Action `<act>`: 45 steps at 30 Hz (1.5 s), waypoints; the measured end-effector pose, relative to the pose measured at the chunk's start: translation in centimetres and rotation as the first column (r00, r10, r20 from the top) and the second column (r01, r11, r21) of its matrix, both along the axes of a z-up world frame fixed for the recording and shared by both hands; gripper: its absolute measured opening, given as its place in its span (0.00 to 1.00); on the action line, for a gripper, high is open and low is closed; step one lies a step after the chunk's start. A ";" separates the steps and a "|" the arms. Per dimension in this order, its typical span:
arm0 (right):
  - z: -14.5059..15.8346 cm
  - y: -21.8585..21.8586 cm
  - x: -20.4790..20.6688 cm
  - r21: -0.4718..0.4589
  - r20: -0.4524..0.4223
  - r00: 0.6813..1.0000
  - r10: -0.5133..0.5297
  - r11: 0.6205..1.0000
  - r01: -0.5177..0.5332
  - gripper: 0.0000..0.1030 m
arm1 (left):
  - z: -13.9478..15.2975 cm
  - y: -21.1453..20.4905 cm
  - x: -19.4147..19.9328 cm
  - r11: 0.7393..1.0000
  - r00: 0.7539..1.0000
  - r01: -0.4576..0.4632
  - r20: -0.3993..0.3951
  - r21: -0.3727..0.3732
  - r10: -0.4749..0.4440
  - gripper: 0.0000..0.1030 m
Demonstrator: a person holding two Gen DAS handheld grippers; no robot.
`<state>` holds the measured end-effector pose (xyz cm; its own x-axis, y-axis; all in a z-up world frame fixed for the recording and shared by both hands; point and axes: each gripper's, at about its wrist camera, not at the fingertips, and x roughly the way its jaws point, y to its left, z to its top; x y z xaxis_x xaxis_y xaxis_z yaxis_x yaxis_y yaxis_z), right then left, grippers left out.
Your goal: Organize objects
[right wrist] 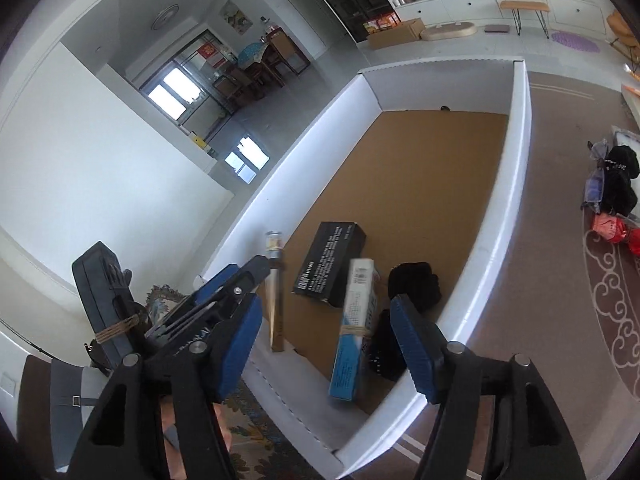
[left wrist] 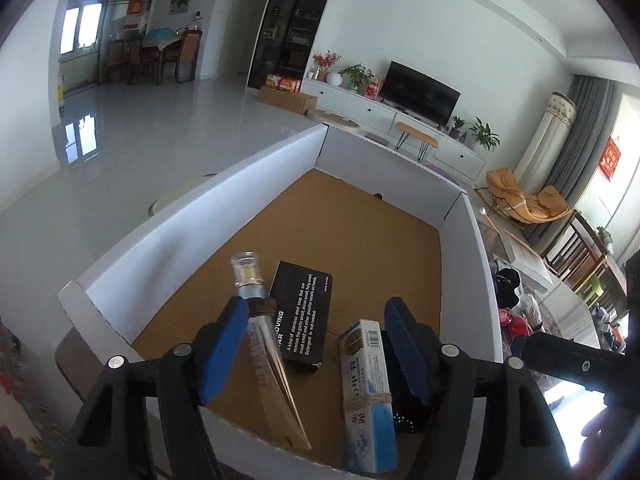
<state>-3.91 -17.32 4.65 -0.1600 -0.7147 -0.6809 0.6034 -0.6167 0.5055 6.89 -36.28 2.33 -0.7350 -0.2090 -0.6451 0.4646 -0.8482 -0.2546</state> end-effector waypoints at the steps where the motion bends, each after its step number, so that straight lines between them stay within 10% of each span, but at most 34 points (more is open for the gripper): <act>1: -0.2 1.4 0.1 0.026 -0.048 0.999 -0.024 0.999 0.026 0.71 | 0.2 0.7 0.0 1.000 1.000 0.008 -0.010 -0.017 -0.008 0.75; 7: -3.8 13.9 0.5 0.207 -0.298 0.920 -0.254 0.924 0.322 0.88 | 1.7 9.5 -2.6 0.967 0.964 0.256 -0.073 -0.016 -0.257 0.76; 14: -9.7 27.4 0.4 0.393 -0.374 0.804 -0.462 0.706 0.588 0.88 | -2.1 22.9 -6.4 0.821 0.827 0.553 0.028 0.141 -0.562 0.97; 18: -11.5 30.3 0.0 0.421 -0.404 0.769 -0.495 0.645 0.637 0.87 | -6.4 26.7 -9.1 0.827 0.814 0.552 0.145 0.104 -0.562 0.97; 45: -12.8 30.8 -0.3 0.393 -0.328 0.788 -0.521 0.683 0.615 1.00 | -11.0 31.0 -14.6 0.824 0.808 0.555 0.311 -0.117 -0.500 1.00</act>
